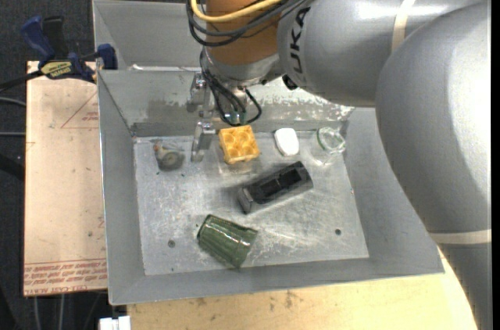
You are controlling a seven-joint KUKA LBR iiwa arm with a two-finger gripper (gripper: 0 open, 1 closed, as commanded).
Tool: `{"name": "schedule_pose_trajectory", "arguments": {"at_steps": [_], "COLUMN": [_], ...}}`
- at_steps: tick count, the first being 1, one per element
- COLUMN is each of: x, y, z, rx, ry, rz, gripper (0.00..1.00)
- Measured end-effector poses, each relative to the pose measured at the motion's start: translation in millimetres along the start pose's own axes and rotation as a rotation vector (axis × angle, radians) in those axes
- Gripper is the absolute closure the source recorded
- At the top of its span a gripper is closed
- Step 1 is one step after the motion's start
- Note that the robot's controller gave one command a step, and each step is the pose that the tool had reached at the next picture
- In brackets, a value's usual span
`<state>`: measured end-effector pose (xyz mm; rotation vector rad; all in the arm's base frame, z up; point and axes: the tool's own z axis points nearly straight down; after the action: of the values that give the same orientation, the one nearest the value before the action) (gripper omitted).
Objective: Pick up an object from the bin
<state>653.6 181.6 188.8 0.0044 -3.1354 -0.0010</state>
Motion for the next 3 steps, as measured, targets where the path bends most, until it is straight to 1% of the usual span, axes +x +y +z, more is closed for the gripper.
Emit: {"name": "schedule_pose_trajectory", "arguments": {"at_steps": [1,2,3], "x": [-1.6,-2.7,21.2], "y": [-0.8,5.1,45.7], "z": [-5.7,44.6,92.8], "rx": [-0.001,-0.003,-0.006], "ry": [-0.008,-0.015,-0.019], "rz": [0.002,-0.006,-0.101], "gripper": [0.00,0.00,1.00]}}
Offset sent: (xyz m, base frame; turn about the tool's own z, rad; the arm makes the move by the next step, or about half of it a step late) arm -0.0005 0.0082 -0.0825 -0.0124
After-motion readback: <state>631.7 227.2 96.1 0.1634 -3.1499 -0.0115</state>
